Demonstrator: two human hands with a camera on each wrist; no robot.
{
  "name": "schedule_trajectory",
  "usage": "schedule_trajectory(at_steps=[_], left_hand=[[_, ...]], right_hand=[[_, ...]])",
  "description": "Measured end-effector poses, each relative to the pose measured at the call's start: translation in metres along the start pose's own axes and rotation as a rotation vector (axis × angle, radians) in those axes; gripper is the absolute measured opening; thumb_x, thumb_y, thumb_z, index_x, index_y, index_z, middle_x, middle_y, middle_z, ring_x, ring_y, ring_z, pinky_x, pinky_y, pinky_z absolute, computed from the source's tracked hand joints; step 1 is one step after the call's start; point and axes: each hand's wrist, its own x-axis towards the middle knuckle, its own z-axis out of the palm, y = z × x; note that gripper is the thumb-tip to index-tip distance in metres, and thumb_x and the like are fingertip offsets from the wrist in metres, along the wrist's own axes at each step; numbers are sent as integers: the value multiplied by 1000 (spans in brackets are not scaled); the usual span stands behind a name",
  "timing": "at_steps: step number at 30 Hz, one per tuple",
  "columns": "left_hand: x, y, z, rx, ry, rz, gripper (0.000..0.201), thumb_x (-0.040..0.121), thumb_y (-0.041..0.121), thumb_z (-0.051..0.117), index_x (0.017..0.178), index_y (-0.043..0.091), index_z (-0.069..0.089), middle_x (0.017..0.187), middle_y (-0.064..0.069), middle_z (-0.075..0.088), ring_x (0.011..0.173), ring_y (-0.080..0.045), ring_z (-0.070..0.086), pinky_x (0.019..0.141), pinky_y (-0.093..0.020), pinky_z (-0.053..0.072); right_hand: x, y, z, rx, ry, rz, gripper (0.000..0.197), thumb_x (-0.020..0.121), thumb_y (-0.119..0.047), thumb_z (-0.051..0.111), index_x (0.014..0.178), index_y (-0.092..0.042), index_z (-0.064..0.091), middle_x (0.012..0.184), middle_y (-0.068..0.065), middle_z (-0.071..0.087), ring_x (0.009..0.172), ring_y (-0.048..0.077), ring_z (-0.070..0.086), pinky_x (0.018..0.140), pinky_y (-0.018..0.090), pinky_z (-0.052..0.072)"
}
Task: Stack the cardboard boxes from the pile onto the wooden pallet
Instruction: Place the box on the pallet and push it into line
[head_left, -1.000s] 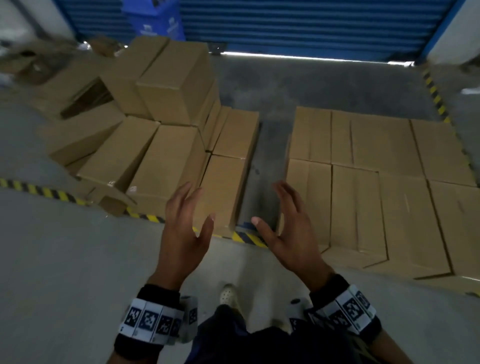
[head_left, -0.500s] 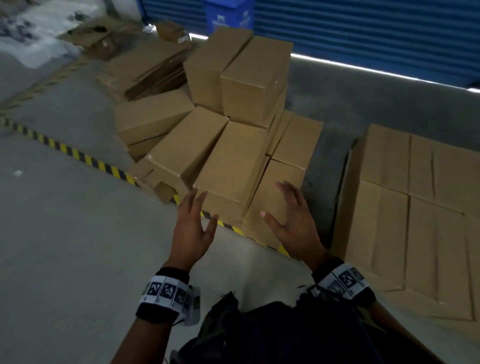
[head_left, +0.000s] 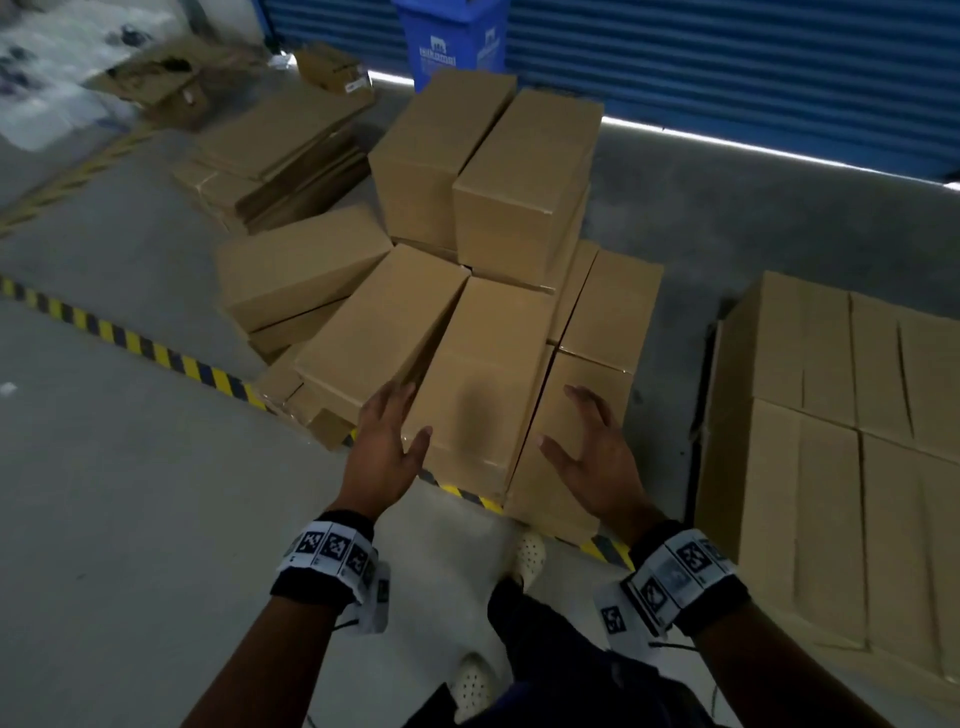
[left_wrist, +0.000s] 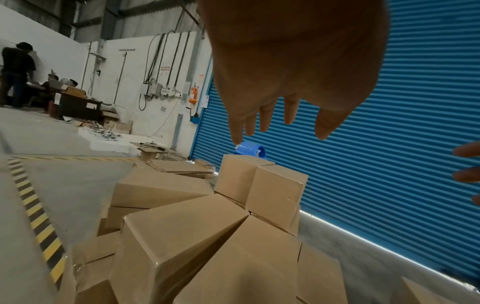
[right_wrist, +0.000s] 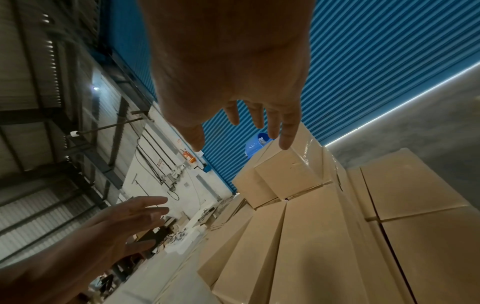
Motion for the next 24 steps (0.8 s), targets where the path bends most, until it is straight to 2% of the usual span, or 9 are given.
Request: schedule_trajectory(at_steps=[3, 6, 10, 11, 13, 15, 19, 22, 24], left_hand=[[46, -10, 5, 22, -40, -46, 68, 92, 41, 51, 150, 7, 42, 154, -21, 37, 142, -36, 36, 112, -37, 31], [93, -27, 16, 42, -120, -122, 64, 96, 36, 57, 150, 6, 42, 152, -21, 40, 140, -38, 39, 111, -42, 36], [154, -49, 34, -2, -203, -285, 58, 98, 20, 63, 150, 6, 40, 145, -16, 45, 129, -37, 48, 102, -42, 46], [168, -53, 39, -34, -217, -356, 56, 98, 19, 62, 149, 7, 40, 138, -13, 50, 122, -32, 53, 96, -32, 49], [194, -63, 52, -118, -232, -500, 51, 99, 13, 60, 146, 6, 42, 106, 4, 55, 90, -12, 57, 67, -7, 47], [217, -80, 70, -218, -222, -586, 46, 100, 10, 59, 143, 4, 45, 90, 14, 47, 75, -1, 47, 50, -6, 44], [260, -129, 112, -373, -184, -722, 35, 102, 10, 56, 135, 4, 51, 89, 4, 55, 74, -13, 54, 57, -25, 48], [297, -176, 153, -461, -161, -787, 30, 102, 15, 58, 131, 7, 57, 95, -6, 62, 74, -21, 58, 50, -23, 50], [315, -205, 180, -503, -190, -797, 31, 102, 19, 58, 132, 9, 58, 111, -12, 65, 86, -21, 60, 68, -27, 52]], right_hand=[[47, 15, 17, 18, -10, 48, 77, 86, -53, 61, 148, -13, 38, 149, 11, 41, 136, 28, 41, 108, 39, 40], [98, 37, 38, 26, -50, 150, 72, 90, -39, 68, 149, -11, 38, 149, 13, 42, 135, 31, 41, 106, 37, 37], [156, 70, 65, 50, -147, 358, 73, 92, -38, 66, 151, -10, 35, 149, 14, 41, 135, 31, 41, 107, 37, 38], [167, 77, 71, 42, -175, 399, 73, 92, -40, 65, 151, -11, 34, 150, 13, 41, 136, 30, 40, 107, 37, 38], [188, 89, 81, 30, -221, 452, 71, 93, -41, 63, 151, -12, 33, 152, 12, 39, 137, 30, 39, 107, 39, 38], [207, 100, 91, 7, -258, 457, 68, 95, -41, 61, 151, -14, 34, 153, 10, 40, 137, 30, 39, 107, 39, 38], [246, 124, 124, -32, -328, 464, 63, 97, -41, 56, 151, -19, 33, 154, 5, 40, 138, 26, 39, 108, 35, 36], [271, 149, 163, -32, -379, 451, 64, 97, -41, 56, 152, -20, 32, 155, 3, 40, 139, 23, 41, 109, 33, 38], [279, 168, 194, -46, -445, 460, 69, 97, -42, 56, 155, -20, 27, 159, 3, 34, 142, 22, 37, 111, 32, 35]])
